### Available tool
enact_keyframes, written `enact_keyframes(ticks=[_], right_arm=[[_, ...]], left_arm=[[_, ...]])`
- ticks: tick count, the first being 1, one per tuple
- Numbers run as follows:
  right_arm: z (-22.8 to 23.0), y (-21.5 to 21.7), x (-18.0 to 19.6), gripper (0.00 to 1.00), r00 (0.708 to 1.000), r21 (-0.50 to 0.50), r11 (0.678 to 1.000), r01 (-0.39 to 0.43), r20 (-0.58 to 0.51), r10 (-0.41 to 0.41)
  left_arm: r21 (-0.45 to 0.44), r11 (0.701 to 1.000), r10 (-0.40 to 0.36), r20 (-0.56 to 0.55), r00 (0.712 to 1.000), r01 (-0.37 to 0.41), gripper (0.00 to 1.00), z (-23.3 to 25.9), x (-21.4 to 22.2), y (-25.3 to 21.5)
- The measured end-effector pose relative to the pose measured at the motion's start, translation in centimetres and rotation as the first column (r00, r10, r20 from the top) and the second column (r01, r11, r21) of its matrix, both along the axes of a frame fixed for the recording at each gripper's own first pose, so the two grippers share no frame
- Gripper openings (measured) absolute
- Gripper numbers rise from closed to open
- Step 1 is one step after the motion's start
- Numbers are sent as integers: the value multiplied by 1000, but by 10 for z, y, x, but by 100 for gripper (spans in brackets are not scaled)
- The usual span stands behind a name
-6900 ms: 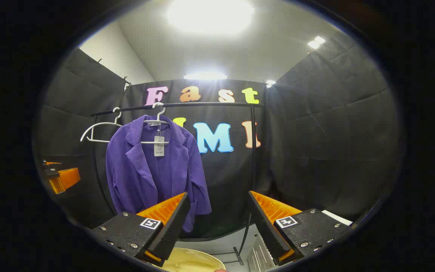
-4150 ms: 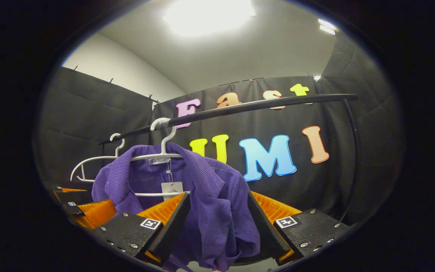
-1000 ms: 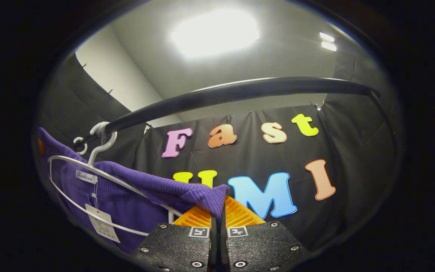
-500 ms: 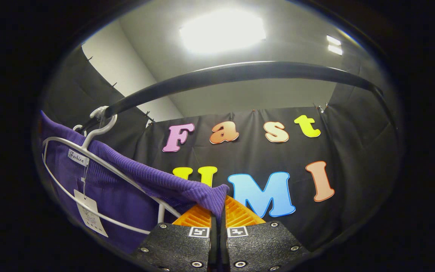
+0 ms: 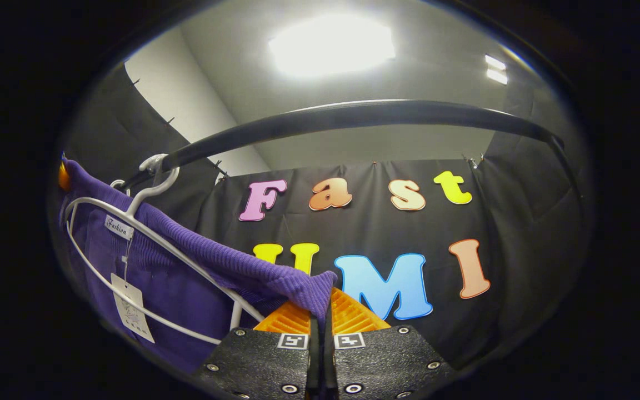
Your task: Grasp the clothes on the hanger with both hands and then place them into the laundry hamper below.
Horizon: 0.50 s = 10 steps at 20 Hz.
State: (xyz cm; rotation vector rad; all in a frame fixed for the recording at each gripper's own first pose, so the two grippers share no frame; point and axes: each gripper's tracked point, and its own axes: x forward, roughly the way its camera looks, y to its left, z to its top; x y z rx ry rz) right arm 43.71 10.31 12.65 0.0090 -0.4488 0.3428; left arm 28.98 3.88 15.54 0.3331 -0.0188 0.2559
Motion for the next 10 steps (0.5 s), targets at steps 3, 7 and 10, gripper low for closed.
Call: enact_keyframes(ticks=[3, 7, 10], right_arm=[[-2, -6, -3, 2, 1000, 1, 1000, 13, -20, -13], [-9, -10, 7, 2, 998, -3, 1000, 25, -58, -25], [-19, -8, 15, 2, 994, 0, 1000, 20, -103, -20]], left_arm=[[-7, 1000, -31, -26, 999, 31, 5, -9, 12, 1], [-3, 998, -62, -71, 996, 61, 5, -20, 28, 2], [-23, 997, -80, -86, 993, 79, 5, -30, 35, -5]])
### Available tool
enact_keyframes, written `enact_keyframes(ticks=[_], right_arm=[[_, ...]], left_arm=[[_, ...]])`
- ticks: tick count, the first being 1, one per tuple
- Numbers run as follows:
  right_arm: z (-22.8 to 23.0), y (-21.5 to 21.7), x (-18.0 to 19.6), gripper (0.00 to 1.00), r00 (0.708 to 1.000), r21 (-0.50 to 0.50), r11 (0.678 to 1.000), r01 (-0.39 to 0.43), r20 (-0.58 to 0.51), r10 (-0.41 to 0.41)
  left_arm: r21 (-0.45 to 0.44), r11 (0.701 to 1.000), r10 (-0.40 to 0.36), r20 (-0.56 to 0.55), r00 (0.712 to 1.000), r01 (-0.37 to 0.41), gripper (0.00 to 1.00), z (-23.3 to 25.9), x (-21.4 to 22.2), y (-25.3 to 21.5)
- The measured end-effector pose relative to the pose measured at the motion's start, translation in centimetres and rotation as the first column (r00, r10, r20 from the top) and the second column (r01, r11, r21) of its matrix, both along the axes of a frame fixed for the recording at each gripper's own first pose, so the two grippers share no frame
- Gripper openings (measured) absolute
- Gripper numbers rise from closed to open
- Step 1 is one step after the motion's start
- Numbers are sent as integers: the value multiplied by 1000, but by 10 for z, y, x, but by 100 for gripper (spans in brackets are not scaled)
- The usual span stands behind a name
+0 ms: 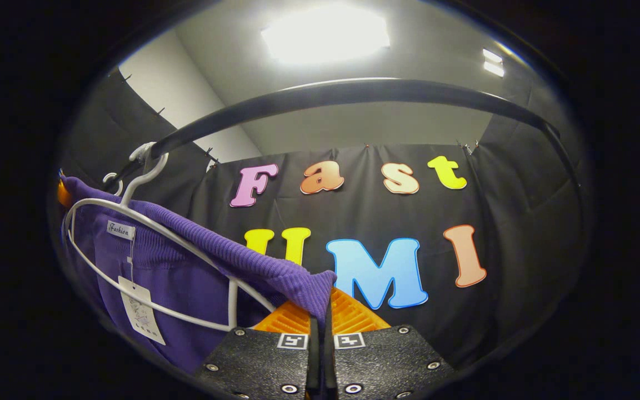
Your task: Grasp the clothes on the hanger with both hands and then place them into the laundry hamper below.
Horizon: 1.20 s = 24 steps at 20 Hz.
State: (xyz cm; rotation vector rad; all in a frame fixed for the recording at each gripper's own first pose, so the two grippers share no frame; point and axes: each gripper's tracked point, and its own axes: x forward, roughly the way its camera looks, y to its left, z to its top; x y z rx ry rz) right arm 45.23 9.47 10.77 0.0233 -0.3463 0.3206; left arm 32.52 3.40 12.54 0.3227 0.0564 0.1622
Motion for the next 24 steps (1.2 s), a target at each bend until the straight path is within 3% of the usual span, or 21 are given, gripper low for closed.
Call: enact_keyframes(ticks=[1, 6, 7, 8, 11, 12, 16, 17, 24], right_arm=[[-2, 0, 0, 2, 1000, 8, 1000, -5, -12, 6], [-5, 7, 12, 3, 994, 127, 990, -61, -82, 72], [-5, 8, 15, 3, 991, 167, 984, -70, -98, 87], [-4, 7, 17, 3, 990, 197, 978, -72, -109, 95], [-5, 5, 19, 2, 987, 242, 968, -68, -126, 101], [-4, 6, 20, 3, 985, 259, 963, -72, -134, 109], [-17, 12, 29, 3, 968, 299, 950, -93, -198, 157], [-21, 13, 31, 4, 962, 310, 946, -96, -214, 168], [-45, 16, 49, 4, 934, 357, 927, -115, -280, 224]], left_arm=[[2, 1000, -4, -4, 1000, 4, 10, -2, 0, 1], [-17, 1000, -21, -15, 1000, 20, 10, -3, 0, -2], [-18, 1000, -26, -10, 1000, 26, 5, -2, -1, -3], [-14, 999, -29, -8, 1000, 29, 10, 0, -2, -5], [-1, 1000, -30, -3, 1000, 30, 10, 5, -8, -7], [-8, 999, -31, -1, 1000, 31, 5, 7, -6, -7], [-34, 999, -38, -3, 999, 38, 5, 4, -1, -7], [-38, 998, -43, 0, 999, 43, 10, 4, -3, -9], [-43, 997, -65, -7, 998, 64, 10, -1, -3, -17]])
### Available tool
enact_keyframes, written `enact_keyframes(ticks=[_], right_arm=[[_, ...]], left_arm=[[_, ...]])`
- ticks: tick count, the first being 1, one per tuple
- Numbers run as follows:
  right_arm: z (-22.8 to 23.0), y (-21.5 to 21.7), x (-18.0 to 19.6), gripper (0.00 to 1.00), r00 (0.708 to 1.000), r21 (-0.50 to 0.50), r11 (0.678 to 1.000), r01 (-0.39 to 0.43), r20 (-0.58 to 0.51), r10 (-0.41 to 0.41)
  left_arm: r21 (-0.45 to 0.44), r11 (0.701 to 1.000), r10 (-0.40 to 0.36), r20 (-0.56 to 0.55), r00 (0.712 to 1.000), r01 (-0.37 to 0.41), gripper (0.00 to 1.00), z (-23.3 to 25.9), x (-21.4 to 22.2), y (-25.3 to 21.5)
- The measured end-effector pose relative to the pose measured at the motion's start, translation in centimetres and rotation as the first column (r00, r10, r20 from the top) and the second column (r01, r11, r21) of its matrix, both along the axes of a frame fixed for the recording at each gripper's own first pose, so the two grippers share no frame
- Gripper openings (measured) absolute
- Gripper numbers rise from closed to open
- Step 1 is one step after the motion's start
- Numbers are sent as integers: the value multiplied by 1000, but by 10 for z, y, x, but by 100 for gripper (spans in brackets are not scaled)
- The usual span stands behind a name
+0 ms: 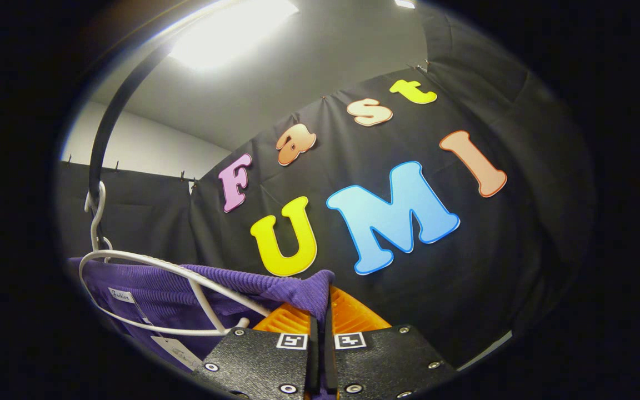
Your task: Grasp the clothes on the hanger with both hands and then place them into the laundry hamper below.
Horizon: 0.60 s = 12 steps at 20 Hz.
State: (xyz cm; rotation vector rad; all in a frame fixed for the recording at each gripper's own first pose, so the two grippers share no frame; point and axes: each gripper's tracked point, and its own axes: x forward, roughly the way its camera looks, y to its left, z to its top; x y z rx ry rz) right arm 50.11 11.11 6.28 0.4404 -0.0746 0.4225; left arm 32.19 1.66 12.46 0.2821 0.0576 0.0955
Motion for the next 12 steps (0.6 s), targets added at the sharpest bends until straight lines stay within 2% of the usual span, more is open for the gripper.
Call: enact_keyframes(ticks=[2, 3, 6, 7, 10, 11, 12], right_arm=[[-14, 1, 2, 4, 999, 3, 1000, -13, -41, 13], [-22, 3, 3, 4, 997, 16, 1000, -27, -71, 28], [-45, 8, 4, 4, 990, 17, 999, -30, -138, 32], [-54, 9, 2, 4, 987, 0, 999, -34, -154, 34], [-77, 15, -9, 4, 982, -35, 998, -52, -184, 44], [-82, 17, -14, 4, 981, -47, 997, -58, -190, 47], [-88, 19, -19, 4, 979, -60, 996, -66, -196, 53]], left_arm=[[-10, 1000, -7, -19, 1000, 7, 10, -7, 2, -2], [-14, 1000, -8, -25, 1000, 8, 0, -10, 3, -3], [-31, 999, -16, -38, 999, 15, 10, -18, 4, -6], [-42, 999, -14, -52, 999, 12, 5, -25, 5, -6], [-85, 996, -2, -60, 998, -3, 5, -37, -1, -2], [-98, 995, 3, -62, 998, -9, 0, -42, -2, 1], [-104, 994, 11, -62, 998, -18, 10, -47, -4, 4]])
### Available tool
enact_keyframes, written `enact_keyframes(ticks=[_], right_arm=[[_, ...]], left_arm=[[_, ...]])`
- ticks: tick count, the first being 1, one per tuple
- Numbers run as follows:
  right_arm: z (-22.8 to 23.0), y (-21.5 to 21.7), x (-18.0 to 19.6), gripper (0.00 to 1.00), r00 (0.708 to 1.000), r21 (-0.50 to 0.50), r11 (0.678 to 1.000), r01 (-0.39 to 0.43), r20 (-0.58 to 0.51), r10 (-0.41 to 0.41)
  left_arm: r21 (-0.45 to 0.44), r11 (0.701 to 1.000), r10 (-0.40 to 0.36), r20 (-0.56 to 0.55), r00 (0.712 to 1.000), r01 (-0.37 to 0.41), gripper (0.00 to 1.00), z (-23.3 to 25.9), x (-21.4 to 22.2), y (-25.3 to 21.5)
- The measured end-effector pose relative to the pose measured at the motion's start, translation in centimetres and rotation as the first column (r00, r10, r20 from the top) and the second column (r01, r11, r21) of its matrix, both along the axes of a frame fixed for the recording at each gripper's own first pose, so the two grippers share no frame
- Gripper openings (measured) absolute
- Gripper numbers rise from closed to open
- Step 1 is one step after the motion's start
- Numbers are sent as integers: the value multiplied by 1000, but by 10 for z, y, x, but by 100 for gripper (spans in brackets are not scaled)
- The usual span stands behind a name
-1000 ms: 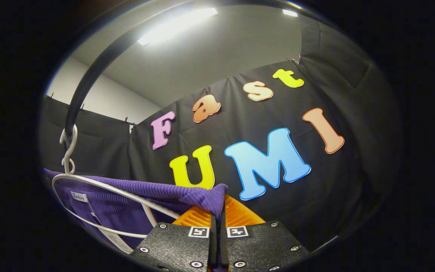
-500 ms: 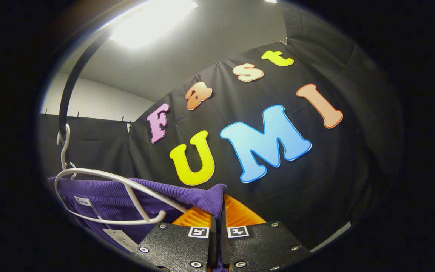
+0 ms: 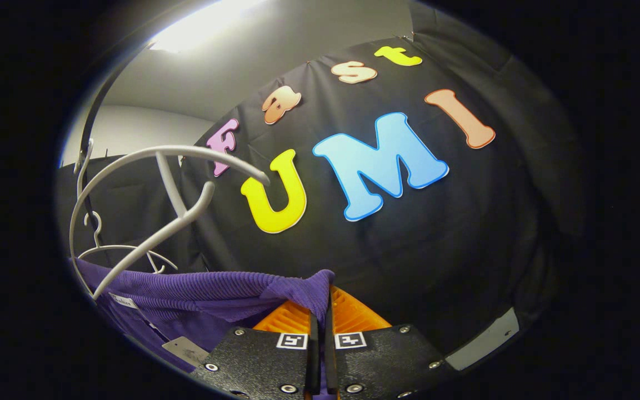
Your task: Grasp the clothes on the hanger with both hands and then place them into the laundry hamper below.
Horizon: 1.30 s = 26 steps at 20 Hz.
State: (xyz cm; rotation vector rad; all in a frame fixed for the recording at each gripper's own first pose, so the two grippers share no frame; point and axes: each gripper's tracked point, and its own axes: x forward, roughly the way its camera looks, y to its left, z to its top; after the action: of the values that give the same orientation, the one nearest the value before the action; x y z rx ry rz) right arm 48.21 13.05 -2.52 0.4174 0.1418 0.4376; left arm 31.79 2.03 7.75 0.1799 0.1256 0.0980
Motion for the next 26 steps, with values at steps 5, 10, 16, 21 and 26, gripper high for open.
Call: enact_keyframes(ticks=[5, 10, 16, 21, 26], right_arm=[[-24, 6, -29, 4, 999, -69, 997, -29, -31, 26], [-25, 4, -76, 4, 999, -123, 992, -36, -22, 33], [14, 6, -147, 4, 997, -155, 987, -51, 51, 60], [46, 17, -209, 4, 990, -144, 987, -72, 111, 89], [60, 30, -268, 4, 984, -153, 983, -98, 130, 119]], left_arm=[[-34, 999, 26, -43, 999, -28, 10, -38, -28, 10], [-49, 998, 34, -7, 999, -35, 0, -41, -68, 14], [-127, 992, 0, 36, 999, 5, 5, -37, -109, 9], [-164, 984, -62, 59, 996, 71, 5, -37, -152, -6], [-205, 961, -169, 89, 982, 184, 5, -38, -156, -46]])
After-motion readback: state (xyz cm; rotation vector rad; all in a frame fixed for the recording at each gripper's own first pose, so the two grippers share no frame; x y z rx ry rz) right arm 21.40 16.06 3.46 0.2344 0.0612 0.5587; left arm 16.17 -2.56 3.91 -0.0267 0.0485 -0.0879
